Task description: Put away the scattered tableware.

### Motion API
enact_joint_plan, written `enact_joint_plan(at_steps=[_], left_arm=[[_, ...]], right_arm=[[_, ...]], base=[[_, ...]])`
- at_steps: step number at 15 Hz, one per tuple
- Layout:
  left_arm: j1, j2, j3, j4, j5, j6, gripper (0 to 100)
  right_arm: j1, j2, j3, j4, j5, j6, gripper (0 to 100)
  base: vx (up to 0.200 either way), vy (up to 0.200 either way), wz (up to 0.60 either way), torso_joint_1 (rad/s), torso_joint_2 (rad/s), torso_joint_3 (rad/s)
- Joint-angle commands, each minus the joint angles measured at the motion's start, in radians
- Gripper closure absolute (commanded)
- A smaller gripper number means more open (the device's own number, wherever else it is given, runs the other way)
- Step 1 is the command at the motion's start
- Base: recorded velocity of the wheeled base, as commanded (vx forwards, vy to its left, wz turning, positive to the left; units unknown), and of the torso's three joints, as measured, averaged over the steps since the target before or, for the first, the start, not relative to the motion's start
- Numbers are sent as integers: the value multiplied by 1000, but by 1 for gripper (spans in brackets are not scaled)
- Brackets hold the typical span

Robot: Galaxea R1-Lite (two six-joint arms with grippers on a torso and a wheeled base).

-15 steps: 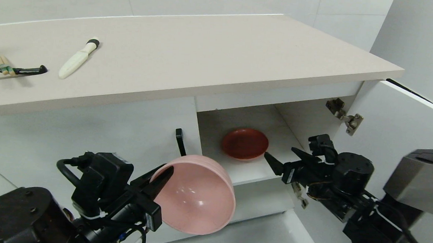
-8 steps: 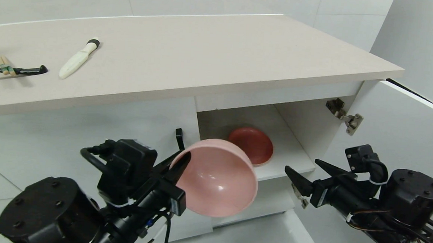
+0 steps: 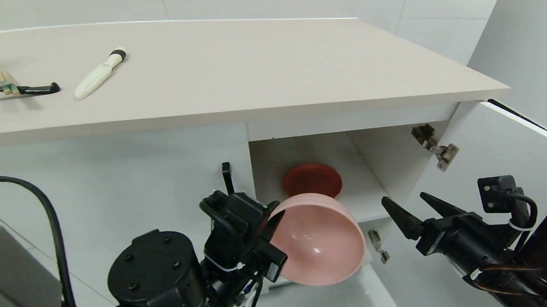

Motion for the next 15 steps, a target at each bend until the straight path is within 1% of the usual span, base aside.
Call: enact_joint_plan(at_steps=[1,2,4,5,6,7,8,10,14,15], left_arm=[[-5,49,-28,-1,16,0,100],[-5,60,-40,-1,30,-3,100],[-5,94,-97,-1,78,-46,100],[-4,120,-145,-1,121,-63,100],[-4,120,-145,-1,121,-63,100],[-4,167,-234,-1,190,-84,100],[-4,180,-260,-1,207,-88,100],[-4,183,-264,-1,210,-97,100],[-4,178,-266,-1,210,-107,100],[-5,176,-266,-1,210,-120,100]], right_arm=[[-2,-11,-1,-1,0,0,0],[-2,-14,-3,-1,0,0,0],[-2,-23,-55,-1,2,-5,0],[1,-25,-86,-1,2,-8,0],[1,-25,-89,-1,2,-8,0],[1,-22,-104,-1,3,-58,0],[3,-20,-99,-1,3,-91,0],[11,-28,-98,-1,3,-100,0],[67,-59,-96,-1,2,-100,0],[72,-69,-95,-1,2,-98,0]], base=[[0,0,0,0,0,0],[0,0,0,0,0,0],[0,0,0,0,0,0],[0,0,0,0,0,0],[0,0,0,0,0,0],[0,0,0,0,0,0],[0,0,0,0,0,0],[0,0,0,0,0,0],[0,0,0,0,0,0],[0,0,0,0,0,0]])
